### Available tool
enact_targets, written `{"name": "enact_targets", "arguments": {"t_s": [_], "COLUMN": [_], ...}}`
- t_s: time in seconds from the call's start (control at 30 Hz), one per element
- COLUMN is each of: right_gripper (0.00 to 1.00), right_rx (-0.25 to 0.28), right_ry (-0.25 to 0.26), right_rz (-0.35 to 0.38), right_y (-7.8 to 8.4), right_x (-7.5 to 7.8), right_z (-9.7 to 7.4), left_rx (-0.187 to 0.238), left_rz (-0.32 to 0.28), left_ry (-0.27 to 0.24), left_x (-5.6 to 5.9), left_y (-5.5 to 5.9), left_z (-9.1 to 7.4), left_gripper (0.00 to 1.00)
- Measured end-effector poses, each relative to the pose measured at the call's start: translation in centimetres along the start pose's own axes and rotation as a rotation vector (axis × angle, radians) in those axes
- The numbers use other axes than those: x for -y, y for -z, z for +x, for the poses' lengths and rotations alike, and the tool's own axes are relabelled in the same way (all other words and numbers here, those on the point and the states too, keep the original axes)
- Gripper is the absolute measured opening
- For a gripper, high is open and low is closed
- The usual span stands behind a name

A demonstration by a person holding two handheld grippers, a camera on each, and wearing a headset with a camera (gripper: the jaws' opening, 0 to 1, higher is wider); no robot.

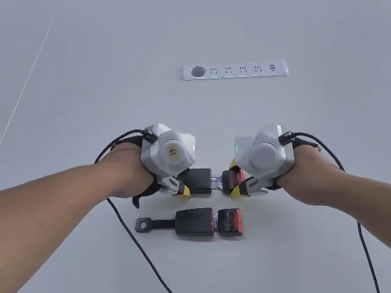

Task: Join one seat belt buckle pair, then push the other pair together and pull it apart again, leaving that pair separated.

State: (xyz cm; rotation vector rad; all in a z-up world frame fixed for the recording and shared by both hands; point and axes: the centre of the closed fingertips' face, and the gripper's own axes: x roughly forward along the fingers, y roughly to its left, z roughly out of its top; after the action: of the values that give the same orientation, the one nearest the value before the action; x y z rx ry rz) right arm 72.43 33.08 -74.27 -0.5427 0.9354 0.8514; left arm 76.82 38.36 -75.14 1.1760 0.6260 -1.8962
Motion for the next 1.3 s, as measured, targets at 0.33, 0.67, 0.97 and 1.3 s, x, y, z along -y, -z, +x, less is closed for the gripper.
{"name": "enact_targets", "arguments": {"t_s": [0.33,0.67,0.97,1.3], "right_gripper": [0.28,0.27,0.26,0.27], "right_rx": [-0.007,-0.001,-0.007,-0.007], "right_ry": [0.004,0.004,0.003,0.004], "right_rz": [0.0,-0.02,-0.017,-0.011], "right_y": [-0.2,-1.1,-1.5,-1.4], "right_x": [0.3,0.2,0.3,0.3], "right_z": [0.1,0.5,0.7,0.6], "left_rx": [0.012,0.02,0.021,0.019], "left_rz": [-0.017,-0.007,-0.003,-0.005], "left_ry": [-0.008,-0.004,-0.002,-0.003], "left_x": [-0.2,-0.2,-0.2,-0.3], "left_y": [-0.1,-0.2,-0.2,-0.2], "left_z": [0.0,0.0,0.0,-0.1], "left_gripper": [0.31,0.31,0.3,0.31]}}
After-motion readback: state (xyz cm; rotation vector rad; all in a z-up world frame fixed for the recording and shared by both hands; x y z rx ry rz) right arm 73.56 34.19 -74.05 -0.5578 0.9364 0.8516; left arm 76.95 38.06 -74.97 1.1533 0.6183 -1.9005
